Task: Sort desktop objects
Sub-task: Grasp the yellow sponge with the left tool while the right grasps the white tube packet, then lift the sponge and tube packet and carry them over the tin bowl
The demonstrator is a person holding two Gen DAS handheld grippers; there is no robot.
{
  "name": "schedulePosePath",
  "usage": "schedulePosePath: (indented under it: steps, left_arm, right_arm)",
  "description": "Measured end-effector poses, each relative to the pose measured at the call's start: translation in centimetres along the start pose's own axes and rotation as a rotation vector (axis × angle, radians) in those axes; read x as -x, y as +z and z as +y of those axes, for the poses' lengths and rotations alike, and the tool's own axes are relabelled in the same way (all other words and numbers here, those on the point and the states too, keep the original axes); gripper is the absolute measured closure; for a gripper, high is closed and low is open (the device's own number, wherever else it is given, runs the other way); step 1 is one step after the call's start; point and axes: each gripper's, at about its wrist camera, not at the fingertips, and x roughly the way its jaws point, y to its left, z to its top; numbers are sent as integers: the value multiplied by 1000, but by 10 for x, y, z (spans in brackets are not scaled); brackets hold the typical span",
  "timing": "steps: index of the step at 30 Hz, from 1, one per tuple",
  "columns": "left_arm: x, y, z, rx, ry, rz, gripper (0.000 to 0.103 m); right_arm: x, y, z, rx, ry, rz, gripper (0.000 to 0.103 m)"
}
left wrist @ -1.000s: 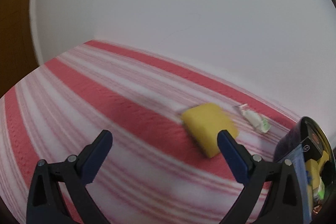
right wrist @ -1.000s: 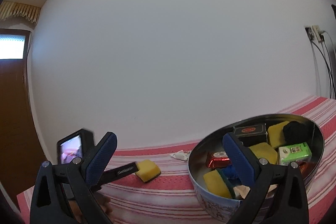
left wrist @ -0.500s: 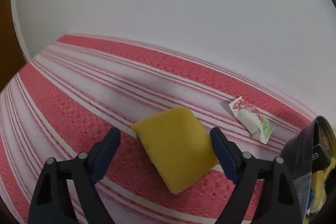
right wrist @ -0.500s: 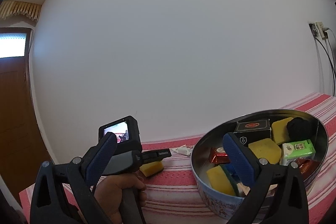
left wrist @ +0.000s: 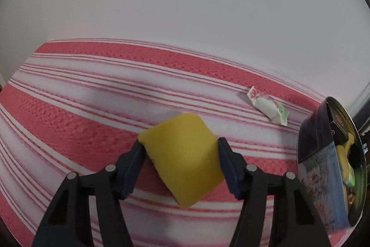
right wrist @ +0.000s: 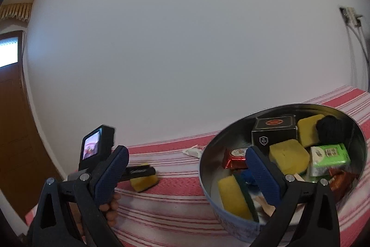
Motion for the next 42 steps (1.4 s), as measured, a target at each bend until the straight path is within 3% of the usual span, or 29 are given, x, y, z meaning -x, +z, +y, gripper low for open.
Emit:
schedulePosePath:
  steps: [7, 10, 12, 15, 19, 22, 24, 28, 29, 31, 33, 35, 38, 42]
  left_arm:
    - [-3, 6, 27, 9, -22, 10, 40]
    - [-8, 6, 18, 3, 32, 8, 36]
    - [-11, 8, 7, -19, 82, 2, 35]
    - [-17, 8, 0, -16, 116, 10, 26]
    - [-27, 7, -17, -98, 184, 29, 20]
    - [-27, 7, -15, -107, 168, 39, 24]
    - [-25, 7, -15, -110, 167, 36, 39]
    - [-27, 7, -14, -126, 153, 34, 39]
    - [-27, 7, -15, -124, 151, 32, 41]
    - [-28, 9, -10, -98, 148, 18, 43]
    - [-31, 10, -1, -86, 156, 7, 44]
    - [-30, 11, 2, -77, 147, 5, 44]
    - [-29, 13, 8, -48, 145, 0, 44]
    - [-24, 17, 19, 5, 162, -49, 44]
  right_arm:
    - [-73, 60, 7, 238, 124, 160, 1]
    - [-130, 69, 10, 323, 172, 360, 1]
    - [-173, 63, 11, 344, 182, 547, 2]
    - [-219, 56, 15, 414, 109, 655, 2]
    - [-259, 48, 22, 424, 78, 810, 2]
    - [-275, 38, 30, 468, 23, 913, 9]
    - [-293, 29, 29, 473, 1, 984, 24]
    - [-316, 8, 16, 427, -74, 1113, 24]
    - [-318, 3, 14, 423, -78, 1133, 27]
    - [-319, 0, 14, 453, -105, 1121, 42]
    - [-317, 3, 15, 468, -103, 1096, 70]
    - [-316, 5, 15, 468, -103, 1100, 87]
    - [-311, 8, 10, 401, -61, 1093, 88]
    - [-296, 16, 12, 386, -33, 1012, 88]
